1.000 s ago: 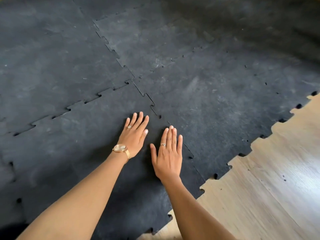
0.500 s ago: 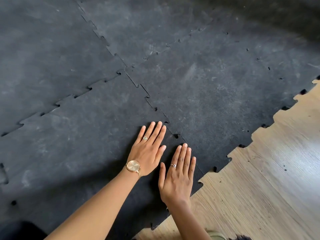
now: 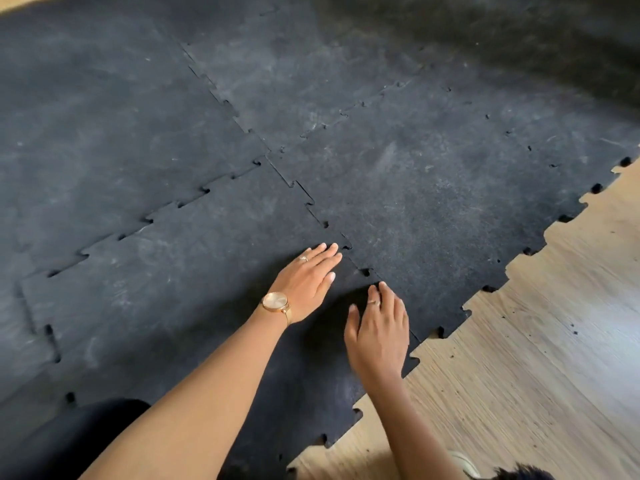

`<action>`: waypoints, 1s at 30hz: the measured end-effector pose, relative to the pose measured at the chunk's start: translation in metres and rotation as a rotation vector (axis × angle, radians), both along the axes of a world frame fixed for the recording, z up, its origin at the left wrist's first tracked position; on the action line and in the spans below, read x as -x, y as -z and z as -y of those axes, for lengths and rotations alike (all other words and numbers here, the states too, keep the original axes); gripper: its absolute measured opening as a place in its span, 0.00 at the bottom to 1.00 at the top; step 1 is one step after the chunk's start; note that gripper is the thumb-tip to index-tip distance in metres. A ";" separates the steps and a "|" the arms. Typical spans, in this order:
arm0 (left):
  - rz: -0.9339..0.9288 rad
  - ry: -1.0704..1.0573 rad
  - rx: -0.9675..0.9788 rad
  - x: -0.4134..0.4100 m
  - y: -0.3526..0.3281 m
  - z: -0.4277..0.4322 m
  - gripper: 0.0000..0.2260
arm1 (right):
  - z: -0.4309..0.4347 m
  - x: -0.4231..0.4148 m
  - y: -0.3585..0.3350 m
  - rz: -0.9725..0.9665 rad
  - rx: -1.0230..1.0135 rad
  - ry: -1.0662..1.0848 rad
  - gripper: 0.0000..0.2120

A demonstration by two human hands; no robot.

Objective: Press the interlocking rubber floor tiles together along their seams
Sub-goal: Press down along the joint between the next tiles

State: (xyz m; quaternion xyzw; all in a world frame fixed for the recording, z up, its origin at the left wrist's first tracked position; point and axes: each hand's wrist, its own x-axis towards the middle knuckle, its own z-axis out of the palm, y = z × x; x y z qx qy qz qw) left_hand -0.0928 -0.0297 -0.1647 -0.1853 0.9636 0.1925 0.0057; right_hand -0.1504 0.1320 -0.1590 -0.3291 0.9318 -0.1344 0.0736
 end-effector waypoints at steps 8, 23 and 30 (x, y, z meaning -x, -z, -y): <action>-0.216 -0.405 0.178 0.056 -0.016 0.043 0.26 | 0.068 0.059 -0.015 -0.148 0.322 0.143 0.28; 0.178 -0.439 0.246 0.084 0.024 0.041 0.30 | 0.076 0.082 0.035 -0.038 -0.122 0.118 0.34; -0.002 -0.560 0.117 0.037 0.021 0.047 0.28 | 0.053 0.081 -0.009 0.433 0.870 0.328 0.18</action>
